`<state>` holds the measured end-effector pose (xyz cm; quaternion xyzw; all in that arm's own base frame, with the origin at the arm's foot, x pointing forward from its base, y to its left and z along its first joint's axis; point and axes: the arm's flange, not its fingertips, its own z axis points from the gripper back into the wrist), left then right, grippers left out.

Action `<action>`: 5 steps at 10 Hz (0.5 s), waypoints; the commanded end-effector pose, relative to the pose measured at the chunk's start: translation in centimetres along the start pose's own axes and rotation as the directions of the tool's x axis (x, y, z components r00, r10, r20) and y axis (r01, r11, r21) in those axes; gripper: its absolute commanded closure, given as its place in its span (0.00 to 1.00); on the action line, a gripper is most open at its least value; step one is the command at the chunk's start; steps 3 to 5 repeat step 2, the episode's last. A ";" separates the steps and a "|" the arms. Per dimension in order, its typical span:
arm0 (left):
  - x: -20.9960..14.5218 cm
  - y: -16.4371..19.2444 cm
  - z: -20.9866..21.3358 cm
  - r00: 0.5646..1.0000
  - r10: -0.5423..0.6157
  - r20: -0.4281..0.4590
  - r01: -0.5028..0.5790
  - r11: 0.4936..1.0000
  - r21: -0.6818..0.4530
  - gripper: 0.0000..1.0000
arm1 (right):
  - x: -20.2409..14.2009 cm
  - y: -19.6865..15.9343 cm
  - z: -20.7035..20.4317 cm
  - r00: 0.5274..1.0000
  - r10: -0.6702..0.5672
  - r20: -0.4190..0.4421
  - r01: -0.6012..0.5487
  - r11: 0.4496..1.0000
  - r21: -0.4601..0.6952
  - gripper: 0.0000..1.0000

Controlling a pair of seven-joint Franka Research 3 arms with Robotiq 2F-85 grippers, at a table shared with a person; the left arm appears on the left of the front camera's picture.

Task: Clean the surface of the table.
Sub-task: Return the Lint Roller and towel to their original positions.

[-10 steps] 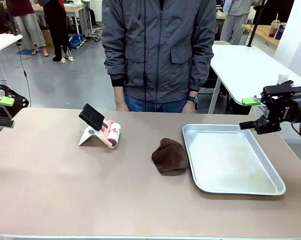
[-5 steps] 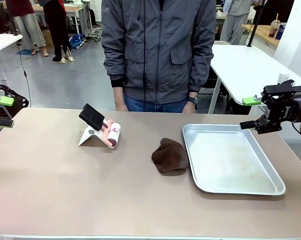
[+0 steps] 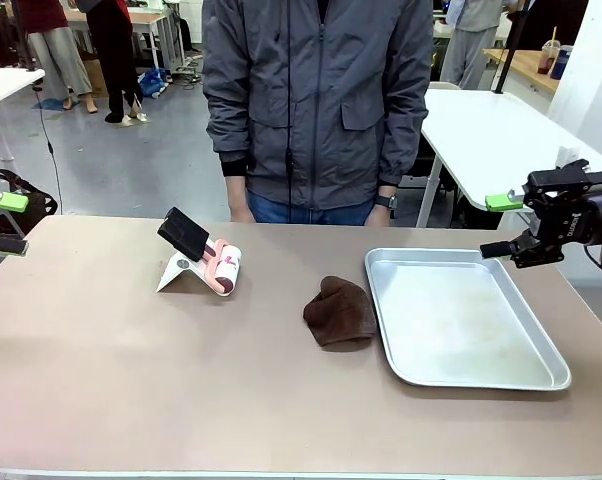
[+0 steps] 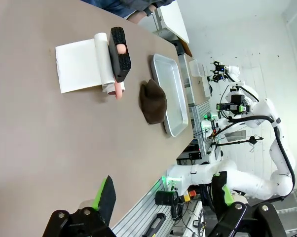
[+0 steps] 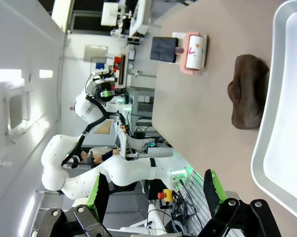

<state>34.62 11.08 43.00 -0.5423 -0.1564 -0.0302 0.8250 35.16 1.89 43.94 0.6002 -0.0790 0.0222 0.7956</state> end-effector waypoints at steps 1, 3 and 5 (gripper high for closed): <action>-0.2 -0.2 0.1 1.000 -0.014 -0.001 0.014 1.000 -0.009 0.00 | -0.1 0.4 0.2 1.000 -0.007 -0.005 0.007 1.000 0.000 0.00; -0.2 -0.2 0.1 1.000 -0.014 -0.001 0.014 1.000 -0.009 0.00 | -0.1 0.4 0.2 1.000 -0.007 -0.005 0.007 1.000 0.000 0.00; -0.2 -0.2 0.1 1.000 -0.014 -0.001 0.014 1.000 -0.009 0.00 | -0.1 0.4 0.2 1.000 -0.007 -0.005 0.007 1.000 0.000 0.00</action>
